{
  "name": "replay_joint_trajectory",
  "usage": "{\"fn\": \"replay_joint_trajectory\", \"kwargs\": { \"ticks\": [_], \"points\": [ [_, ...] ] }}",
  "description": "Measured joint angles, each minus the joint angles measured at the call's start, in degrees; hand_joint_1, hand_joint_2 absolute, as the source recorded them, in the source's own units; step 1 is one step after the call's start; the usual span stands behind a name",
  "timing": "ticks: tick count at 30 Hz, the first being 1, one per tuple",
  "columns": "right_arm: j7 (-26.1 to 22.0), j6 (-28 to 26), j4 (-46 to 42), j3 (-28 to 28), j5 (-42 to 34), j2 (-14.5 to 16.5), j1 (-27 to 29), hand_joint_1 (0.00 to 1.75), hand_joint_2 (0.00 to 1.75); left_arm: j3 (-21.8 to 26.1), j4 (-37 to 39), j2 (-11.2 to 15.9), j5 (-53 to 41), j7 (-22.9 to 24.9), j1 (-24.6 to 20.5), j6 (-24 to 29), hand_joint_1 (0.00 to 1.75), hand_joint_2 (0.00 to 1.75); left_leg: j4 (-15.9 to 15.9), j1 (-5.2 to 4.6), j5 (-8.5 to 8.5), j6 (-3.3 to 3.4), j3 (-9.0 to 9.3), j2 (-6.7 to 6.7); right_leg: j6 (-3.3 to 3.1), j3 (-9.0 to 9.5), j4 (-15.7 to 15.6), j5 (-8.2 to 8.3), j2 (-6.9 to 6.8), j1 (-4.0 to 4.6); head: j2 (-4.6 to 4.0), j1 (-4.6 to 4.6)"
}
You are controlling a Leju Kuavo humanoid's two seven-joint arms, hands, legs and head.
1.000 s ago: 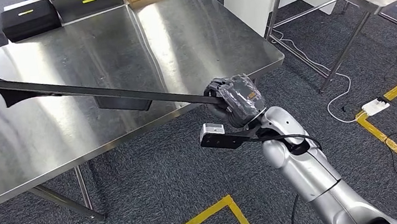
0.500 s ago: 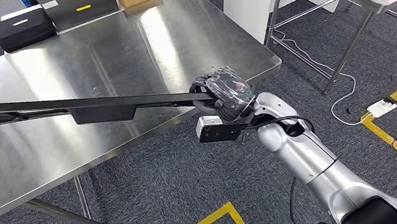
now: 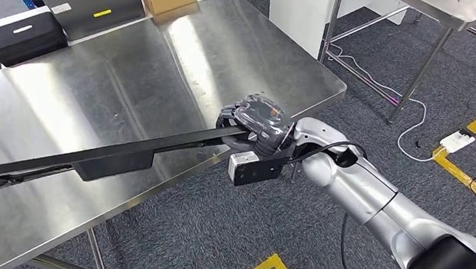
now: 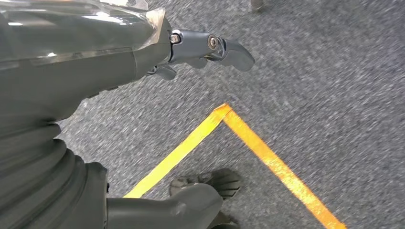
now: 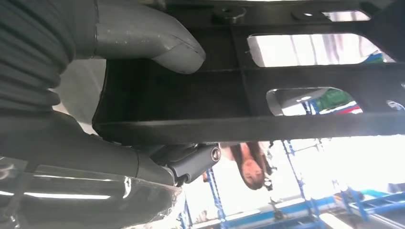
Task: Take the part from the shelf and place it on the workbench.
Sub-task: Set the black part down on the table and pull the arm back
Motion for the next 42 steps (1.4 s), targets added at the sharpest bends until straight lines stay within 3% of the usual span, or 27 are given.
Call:
{"fn": "replay_joint_trajectory", "kwargs": {
  "ticks": [2,3,4,5,7,9,12,14,15,17,18,19,20,22,24,27,29,30,32,33,34,35,37,38,40,42],
  "points": [
    [-0.1,0.0,0.2,0.4,-0.1,-0.1,0.0,1.66,1.75,0.0,0.0,0.0,0.0,0.0,-0.1,0.0,0.0,1.75,0.0,-0.03,-0.64,0.29,0.58,-0.07,0.07,-5.32,8.3,-2.11,0.0,-0.1,0.0,0.11],
    [-0.1,0.0,0.4,0.6,-0.2,-0.2,0.2,1.66,1.75,0.0,0.0,0.0,0.0,0.0,0.0,0.1,0.0,1.75,0.0,-0.05,-0.98,0.29,0.88,-0.15,0.32,-7.42,10.7,-2.27,0.0,-0.15,0.0,0.13],
    [-0.1,0.0,0.6,0.9,-0.2,-0.3,0.3,1.66,1.75,0.0,0.0,0.0,0.0,0.0,0.0,0.1,0.0,1.75,0.0,-0.05,-1.34,0.21,1.23,-0.25,0.73,-8.19,10.5,-1.3,-0.01,-0.2,0.0,0.15],
    [-0.1,0.0,0.7,1.1,-0.2,-0.4,0.3,1.66,1.75,0.0,0.0,0.0,0.0,-0.1,0.1,0.1,0.0,1.75,0.1,-0.04,-1.74,0.07,1.68,-0.34,1.22,-7.65,7.9,0.62,-0.04,-0.29,0.0,0.15],
    [-0.2,0.0,0.8,1.3,-0.2,-0.5,0.3,1.66,1.75,0.0,0.0,0.0,0.0,-0.1,0.1,0.1,0.0,1.75,0.4,-0.07,-2.78,-0.38,2.62,-0.44,1.85,-4.16,-1.0,5.39,-0.23,-0.46,0.0,0.18],
    [-0.2,0.0,0.9,1.5,-0.3,-0.5,0.3,1.66,1.75,0.0,0.1,-0.1,0.0,-0.1,0.1,0.2,0.0,1.75,0.7,-0.25,-3.76,-0.97,3.07,-0.41,1.44,-1.66,-6.3,7.55,-0.32,-0.46,0.0,0.17],
    [-0.2,0.0,1.1,1.7,-0.4,-0.6,0.2,1.66,1.75,0.0,0.1,-0.1,0.1,-0.1,0.2,0.3,0.0,1.75,0.8,-0.08,-4.62,-1.9,3.19,-0.29,0.11,-1.12,-6.8,7.15,-0.09,-0.33,0.0,0.18],
    [-0.2,-0.1,1.1,1.7,-0.5,-0.6,0.1,1.66,1.75,0.0,0.1,-0.1,0.1,-0.3,0.2,0.4,0.0,1.75,3.0,0.17,-5.98,-2.59,2.18,-0.17,-0.75,-0.64,-7.0,6.79,0.03,-0.56,0.0,0.08],
    [-0.3,-0.1,1.1,1.8,-0.6,-0.5,0.0,1.66,1.75,0.0,0.1,-0.1,0.1,-0.3,0.2,0.5,0.0,1.75,5.9,0.26,-7.26,-2.9,0.65,-0.12,-1.15,-0.33,-7.0,6.56,0.06,-0.65,0.0,0.02],
    [-0.3,-0.1,1.2,2.0,-0.8,-0.4,0.0,1.66,1.75,-0.1,0.1,-0.1,0.2,-0.4,0.2,0.6,0.0,1.75,13.9,0.33,-10.0,-3.35,-4.16,-0.05,-1.75,0.19,-7.0,5.95,0.08,-0.47,0.0,-0.04],
    [-0.3,-0.1,1.4,2.1,-0.8,-0.4,0.0,1.66,1.75,-0.1,0.1,0.0,0.3,-0.4,0.3,0.6,0.0,1.75,16.9,0.34,-10.39,-3.46,-6.38,-0.04,-1.87,0.49,-7.0,5.65,0.11,-0.37,0.0,-0.02],
    [-0.3,-0.1,1.5,2.3,-0.7,-0.4,0.1,1.66,1.75,-0.1,0.1,-0.1,0.3,-0.4,0.4,0.6,0.0,1.75,17.8,0.35,-9.53,-3.46,-7.69,-0.04,-1.9,0.89,-7.0,5.3,0.16,-0.28,0.0,-0.03],
    [-0.2,-0.1,1.7,2.5,-0.5,-0.4,0.1,1.66,1.75,-0.1,0.1,-0.1,0.4,-0.4,0.5,0.6,0.0,1.75,16.2,0.34,-7.45,-3.36,-7.71,-0.03,-1.86,1.4,-7.0,4.94,0.22,-0.21,0.0,-0.02],
    [0.4,-0.8,2.3,2.7,0.7,-0.4,-0.2,1.66,1.75,-0.1,0.1,0.0,0.5,-0.5,0.5,0.6,0.0,1.75,8.4,0.28,-2.0,-2.82,-5.01,-0.04,-1.68,2.63,-7.1,4.16,0.31,-0.12,0.0,0.01],
    [2.0,-2.5,3.8,3.0,3.2,-0.5,-1.0,1.66,1.75,-0.1,0.2,0.0,0.7,-0.6,0.5,0.7,0.0,1.75,2.5,-0.06,0.33,-2.07,-2.24,-0.03,-1.31,3.24,-7.2,3.58,0.38,0.14,0.0,0.03],
    [4.2,-5.8,8.1,3.0,6.6,-0.7,-2.8,1.66,1.75,-0.1,0.2,0.0,0.7,-0.7,0.5,0.7,0.0,1.75,1.0,-0.36,-0.26,-1.07,-1.21,-0.1,-0.53,3.23,-7.4,3.13,0.35,0.26,0.0,0.03],
    [4.2,-7.9,11.8,2.5,7.7,-1.0,-4.2,1.66,1.75,-0.1,0.2,0.0,0.8,-0.7,0.6,0.7,0.0,1.75,0.4,-0.12,-0.25,-0.47,-0.53,-0.17,-0.12,2.22,-5.4,2.28,0.22,0.25,0.0,0.09],
    [3.8,-8.9,13.8,2.1,8.1,-1.2,-5.0,1.66,1.75,-0.1,0.2,0.0,0.8,-0.7,0.7,0.7,0.0,1.75,0.1,0.03,-0.3,-0.16,-0.11,-0.17,-0.04,0.62,-2.6,1.33,0.18,0.21,0.0,0.14],
    [3.2,-10.4,17.6,1.7,8.6,-1.6,-6.3,1.66,1.75,-0.1,0.2,0.0,0.7,-0.7,0.7,0.7,0.0,1.75,0.0,0.04,-0.75,0.29,0.46,-0.15,0.04,-4.31,5.7,-1.01,0.14,0.0,0.0,0.16],
    [3.0,-11.0,19.4,1.5,8.8,-1.8,-6.6,1.66,1.75,-0.1,0.2,0.0,0.7,-0.7,0.7,0.7,0.0,1.75,0.0,0.04,-1.05,0.4,0.77,-0.19,0.23,-6.75,9.2,-1.65,0.14,-0.09,0.0,0.17],
    [2.9,-11.4,20.9,1.3,9.0,-2.0,-6.8,1.66,1.75,-0.1,0.2,-0.1,0.7,-0.7,0.7,0.6,0.0,1.75,0.1,0.04,-1.4,0.41,1.16,-0.27,0.61,-8.26,10.8,-1.4,0.13,-0.19,0.0,0.17],
    [2.9,-11.8,22.3,1.1,9.2,-2.1,-6.9,1.66,1.75,-0.1,0.2,-0.1,0.7,-0.6,0.7,0.6,0.0,1.75,0.1,0.05,-1.81,0.34,1.66,-0.37,1.13,-8.57,9.9,-0.13,0.12,-0.32,0.0,0.2],
    [2.7,-12.4,24.5,0.6,9.3,-2.3,-7.1,1.66,1.75,-0.1,0.2,-0.2,0.6,-0.6,0.7,0.6,0.0,1.75,0.3,0.08,-2.83,-0.05,2.73,-0.55,2.22,-5.99,2.0,4.53,-0.09,-0.68,0.0,0.22],
    [2.5,-12.6,25.3,0.4,9.2,-2.4,-7.4,1.66,1.75,-0.1,0.2,-0.3,0.6,-0.6,0.7,0.6,0.0,1.75,0.7,-0.08,-3.49,-0.36,3.06,-0.56,2.41,-4.26,-2.1,6.51,-0.24,-0.79,0.0,0.25],
    [1.9,-13.0,26.7,0.1,9.0,-2.4,-7.8,1.66,1.75,-0.1,0.2,-0.2,0.4,-0.6,0.6,0.6,0.0,1.75,1.1,-0.32,-4.53,-0.94,3.27,-0.49,1.89,-2.44,-6.2,8.14,-0.4,-0.85,0.0,0.12],
    [1.4,-13.1,27.5,-0.1,8.8,-2.4,-8.0,1.66,1.75,-0.1,0.2,-0.2,0.2,-0.6,0.6,0.6,0.0,1.75,1.1,-0.25,-5.11,-1.44,3.4,-0.4,0.95,-2.21,-6.4,7.8,-0.29,-0.78,0.0,-0.02]
  ]
}}
